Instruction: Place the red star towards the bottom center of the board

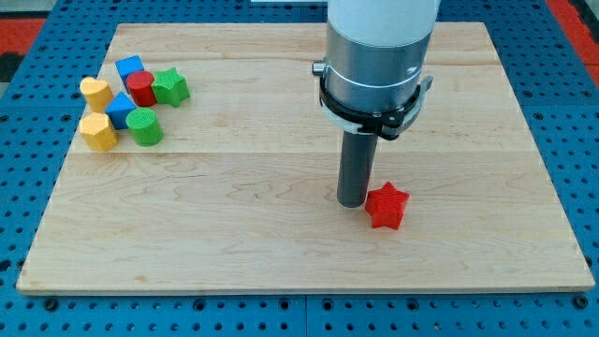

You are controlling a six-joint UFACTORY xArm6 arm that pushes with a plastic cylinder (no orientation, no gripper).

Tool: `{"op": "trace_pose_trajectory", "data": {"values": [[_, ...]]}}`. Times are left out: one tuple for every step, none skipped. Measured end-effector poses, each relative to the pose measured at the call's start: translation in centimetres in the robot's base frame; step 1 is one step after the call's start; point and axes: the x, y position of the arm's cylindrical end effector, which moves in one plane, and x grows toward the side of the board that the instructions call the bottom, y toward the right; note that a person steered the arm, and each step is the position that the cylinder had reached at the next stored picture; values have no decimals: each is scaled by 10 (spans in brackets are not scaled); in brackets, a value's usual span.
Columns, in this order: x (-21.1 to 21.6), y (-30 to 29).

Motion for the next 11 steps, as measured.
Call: {"op": "trace_pose_trajectory", "data": {"values": [[0, 7], [-14, 7], [-46, 38], [-36, 84], [-2, 84], [14, 66], [16, 23], [12, 12], [11, -9], [18, -17], [12, 20]]}}
